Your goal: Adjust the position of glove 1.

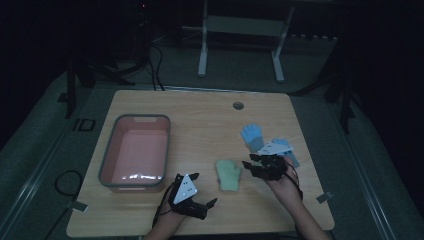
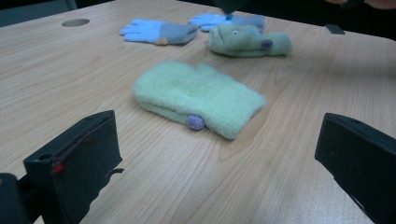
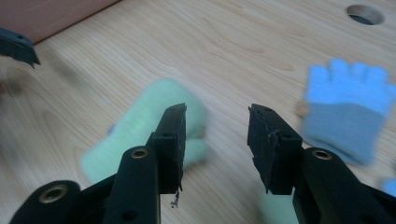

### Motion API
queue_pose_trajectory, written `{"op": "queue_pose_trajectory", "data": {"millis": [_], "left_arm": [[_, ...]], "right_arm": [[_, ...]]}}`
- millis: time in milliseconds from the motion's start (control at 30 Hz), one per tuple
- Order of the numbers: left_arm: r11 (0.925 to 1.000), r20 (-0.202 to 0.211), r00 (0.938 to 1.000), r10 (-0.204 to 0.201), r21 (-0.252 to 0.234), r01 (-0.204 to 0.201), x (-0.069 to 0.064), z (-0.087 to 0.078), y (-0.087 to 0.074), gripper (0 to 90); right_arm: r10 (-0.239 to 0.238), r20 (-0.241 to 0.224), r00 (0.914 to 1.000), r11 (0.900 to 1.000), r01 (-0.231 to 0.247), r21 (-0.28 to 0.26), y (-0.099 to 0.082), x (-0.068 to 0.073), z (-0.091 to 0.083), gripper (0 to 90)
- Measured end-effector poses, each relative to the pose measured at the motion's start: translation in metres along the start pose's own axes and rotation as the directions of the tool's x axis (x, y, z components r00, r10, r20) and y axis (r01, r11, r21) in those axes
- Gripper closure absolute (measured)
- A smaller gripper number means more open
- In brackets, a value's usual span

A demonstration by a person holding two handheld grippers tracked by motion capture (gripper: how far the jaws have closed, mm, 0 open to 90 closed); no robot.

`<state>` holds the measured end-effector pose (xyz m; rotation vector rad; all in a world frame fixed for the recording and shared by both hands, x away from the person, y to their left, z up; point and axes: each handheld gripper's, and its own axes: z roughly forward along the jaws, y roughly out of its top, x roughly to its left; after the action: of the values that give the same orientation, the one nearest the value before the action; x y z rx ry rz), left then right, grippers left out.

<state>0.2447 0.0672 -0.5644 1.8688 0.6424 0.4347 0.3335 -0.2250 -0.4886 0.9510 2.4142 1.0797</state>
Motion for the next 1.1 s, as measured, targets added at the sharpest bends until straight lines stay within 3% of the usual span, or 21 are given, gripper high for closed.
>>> {"op": "queue_pose_trajectory", "data": {"millis": [233,333,567,767,967,1100], "left_arm": [[1.0000,-0.001,1.0000,-0.001,0.001,0.001,0.000,0.000,0.000,0.2],[1.0000,-0.002,1.0000,0.000,0.002,0.000,0.000,0.000,0.000,0.2],[1.0000,-0.005,1.0000,0.000,0.004,0.000,0.000,0.000,0.000,0.2],[1.0000,-0.006,1.0000,0.000,0.004,0.000,-0.001,0.001,0.000,0.2],[1.0000,-0.005,1.0000,-0.001,0.005,0.001,0.000,0.001,0.000,0.3],[1.0000,-0.005,1.0000,0.001,0.005,-0.001,-0.001,0.001,0.000,0.2]], "right_arm": [[-0.001,0.045,0.9990,1.0000,0.001,0.000,-0.015,-0.028,-0.019,58.3],[0.001,0.065,0.9979,0.9995,-0.003,0.030,-0.026,-0.039,-0.023,59.0],[0.046,0.049,0.9978,0.9981,-0.048,0.039,-0.051,-0.060,-0.026,61.1],[0.036,0.003,0.9994,0.9985,-0.036,0.042,-0.064,-0.066,-0.015,59.8],[0.039,0.011,0.9992,0.9973,-0.040,0.062,-0.077,-0.070,-0.002,56.0],[0.028,0.024,0.9993,0.9976,-0.030,0.063,-0.079,-0.069,0.001,61.7]]}}
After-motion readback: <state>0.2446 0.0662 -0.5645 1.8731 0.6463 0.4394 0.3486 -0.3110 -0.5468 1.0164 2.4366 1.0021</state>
